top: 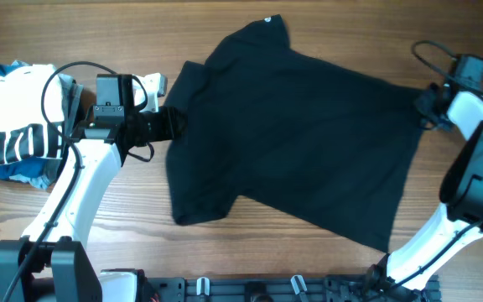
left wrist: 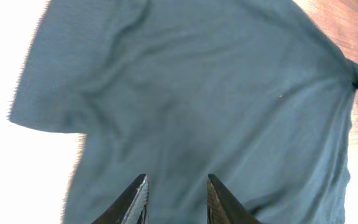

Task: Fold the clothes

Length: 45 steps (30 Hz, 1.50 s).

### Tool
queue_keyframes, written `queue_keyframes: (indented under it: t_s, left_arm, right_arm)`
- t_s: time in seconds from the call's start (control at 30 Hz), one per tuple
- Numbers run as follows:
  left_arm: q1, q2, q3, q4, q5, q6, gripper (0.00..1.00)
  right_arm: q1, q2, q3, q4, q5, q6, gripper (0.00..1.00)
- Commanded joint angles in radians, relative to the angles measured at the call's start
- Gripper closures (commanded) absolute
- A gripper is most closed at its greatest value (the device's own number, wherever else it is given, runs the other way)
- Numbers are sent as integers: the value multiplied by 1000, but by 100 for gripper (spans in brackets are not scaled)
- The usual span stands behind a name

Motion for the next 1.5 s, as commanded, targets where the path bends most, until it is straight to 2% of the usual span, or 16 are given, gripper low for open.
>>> queue_keyframes:
  t_s: [0.0, 0.1, 0.13, 0.17, 0.23, 0.37, 0.5, 0.63, 0.73, 0.83, 1.03, 1.1, 1.17, 1.23, 1.3, 1.47]
  left_arm:
    - [-8, -18, 16, 10, -9, 19, 64]
    - [-29, -18, 16, 54, -9, 20, 58]
    - [-37, -18, 16, 72, -9, 20, 58]
    - [-49, -18, 16, 96, -10, 21, 57]
    - [-69, -15, 16, 141, -25, 39, 55]
    - [-83, 26, 18, 221, -66, 65, 54]
    - [-83, 129, 64, 267, -66, 126, 56]
    - [-83, 366, 223, 273, -92, 217, 59]
    - [-85, 478, 302, 274, -94, 267, 59]
    - [-95, 525, 308, 267, -122, 320, 72]
    - [-116, 616, 308, 258, -156, 330, 79]
    - [-116, 645, 308, 246, -175, 329, 87]
    - [-115, 657, 308, 213, -320, 275, 96]
    - [-112, 653, 309, 179, -644, 94, 96]
    - [-97, 645, 308, 122, -858, -35, 96]
    - [1, 588, 309, -9, -884, -163, 96]
  right_arm:
    - [-81, 21, 52, -25, 10, -2, 96]
    - [-102, 18, 92, -32, -98, -50, 96]
    - [-104, 13, 104, -29, -156, -92, 76]
    - [-104, 2, 120, -31, -219, -120, 49]
    - [-104, -51, 136, -36, -375, -138, 39]
    - [-97, -213, 137, -70, -557, -138, 37]
    - [-50, -402, 137, -194, -575, -137, 37]
    - [75, -591, 137, -374, -571, -138, 36]
    - [142, -627, 137, -489, -563, -134, 36]
    - [173, -617, 128, -583, -513, -134, 36]
    - [181, -613, 72, -607, -453, -114, 36]
    - [181, -607, 71, -621, -438, -111, 36]
    - [181, -599, 71, -634, -437, -111, 36]
    - [182, -584, 71, -642, -417, -109, 36]
    - [181, -568, 61, -645, -374, -108, 36]
    - [182, -515, -43, -631, -311, -84, 34]
